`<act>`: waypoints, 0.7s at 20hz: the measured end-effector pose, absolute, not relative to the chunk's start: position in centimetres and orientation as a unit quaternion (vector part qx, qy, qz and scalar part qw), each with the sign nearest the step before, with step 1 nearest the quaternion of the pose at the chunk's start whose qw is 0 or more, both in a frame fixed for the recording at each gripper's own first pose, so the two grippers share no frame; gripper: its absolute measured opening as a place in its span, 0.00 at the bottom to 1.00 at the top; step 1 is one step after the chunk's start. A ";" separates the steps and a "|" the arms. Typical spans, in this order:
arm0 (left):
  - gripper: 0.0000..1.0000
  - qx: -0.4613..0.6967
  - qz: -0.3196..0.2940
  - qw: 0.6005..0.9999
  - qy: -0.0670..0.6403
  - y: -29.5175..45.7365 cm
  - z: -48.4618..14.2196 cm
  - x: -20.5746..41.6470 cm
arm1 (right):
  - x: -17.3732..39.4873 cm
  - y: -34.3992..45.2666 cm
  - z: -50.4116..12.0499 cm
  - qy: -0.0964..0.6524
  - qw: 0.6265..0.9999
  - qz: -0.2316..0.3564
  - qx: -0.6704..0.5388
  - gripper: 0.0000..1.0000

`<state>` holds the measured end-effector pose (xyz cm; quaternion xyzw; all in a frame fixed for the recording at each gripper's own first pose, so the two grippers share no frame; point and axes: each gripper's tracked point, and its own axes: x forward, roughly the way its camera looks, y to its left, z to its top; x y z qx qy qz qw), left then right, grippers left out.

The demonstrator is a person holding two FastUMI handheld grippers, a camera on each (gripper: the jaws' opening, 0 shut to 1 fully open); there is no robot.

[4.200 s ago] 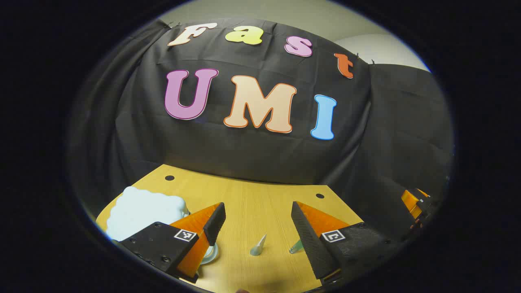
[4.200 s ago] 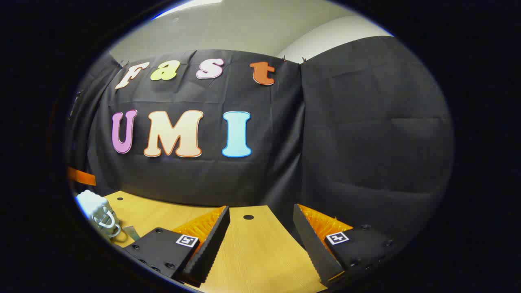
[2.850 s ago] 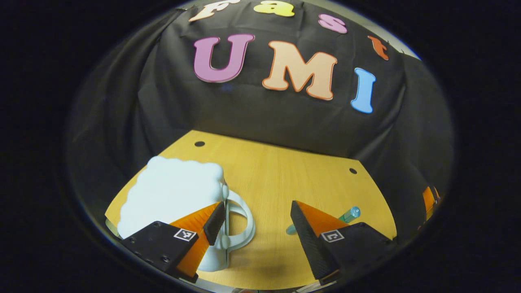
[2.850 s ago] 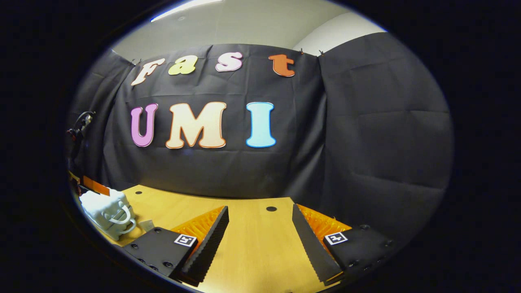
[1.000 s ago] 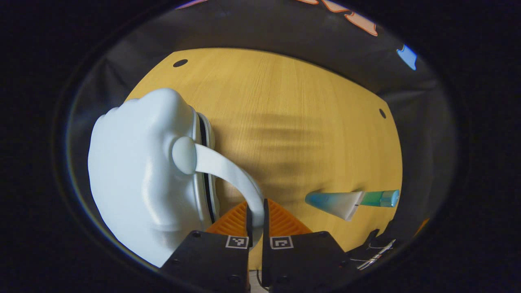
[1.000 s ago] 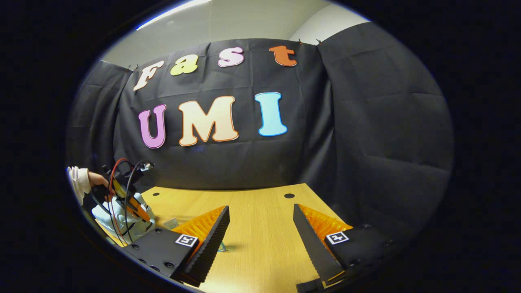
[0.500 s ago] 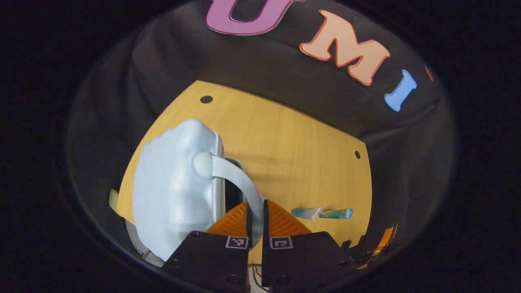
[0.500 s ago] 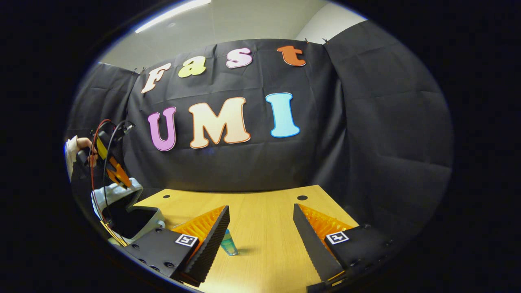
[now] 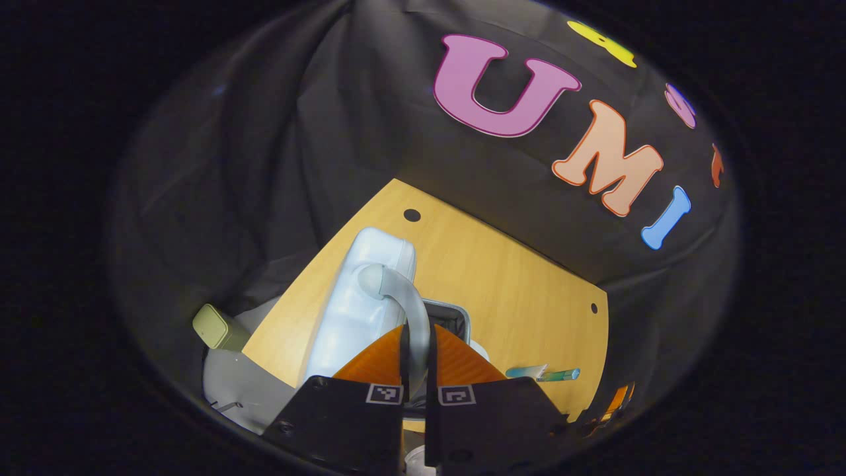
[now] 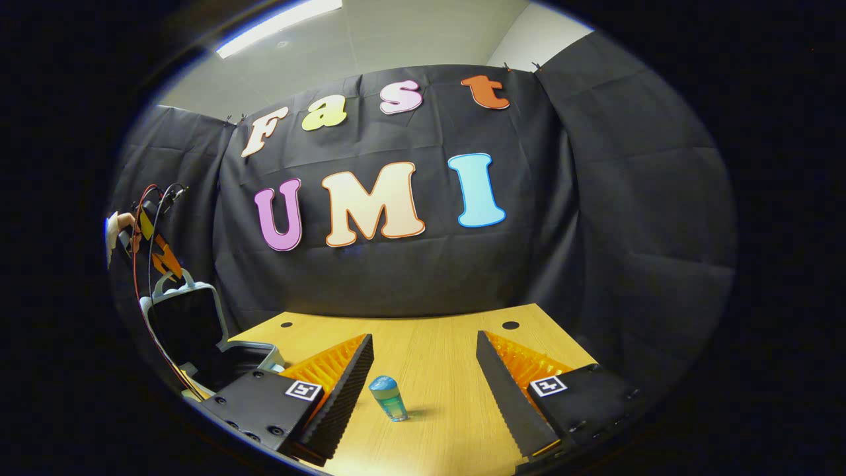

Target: First open the suitcase, pack the skin care products into it, and then close the suitcase.

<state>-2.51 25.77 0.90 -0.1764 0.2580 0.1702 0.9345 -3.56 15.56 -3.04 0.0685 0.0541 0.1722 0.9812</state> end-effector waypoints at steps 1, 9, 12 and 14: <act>0.05 -0.181 0.174 0.934 0.254 26.5 1.0 -3.1 | -3.6 15.9 -2.9 0.053 0.981 0.174 0.067 0.98; 0.05 -0.118 0.256 0.921 0.270 37.0 -0.6 -8.9 | -5.1 18.8 -2.6 0.052 0.981 0.177 0.057 0.98; 0.04 -0.098 0.286 0.914 0.272 40.7 -2.2 -10.2 | -5.6 19.9 -2.6 0.055 0.981 0.175 0.059 0.98; 0.04 -0.104 0.297 0.911 0.268 42.7 -3.5 -10.5 | -5.8 20.4 -2.6 0.055 0.982 0.172 0.058 0.98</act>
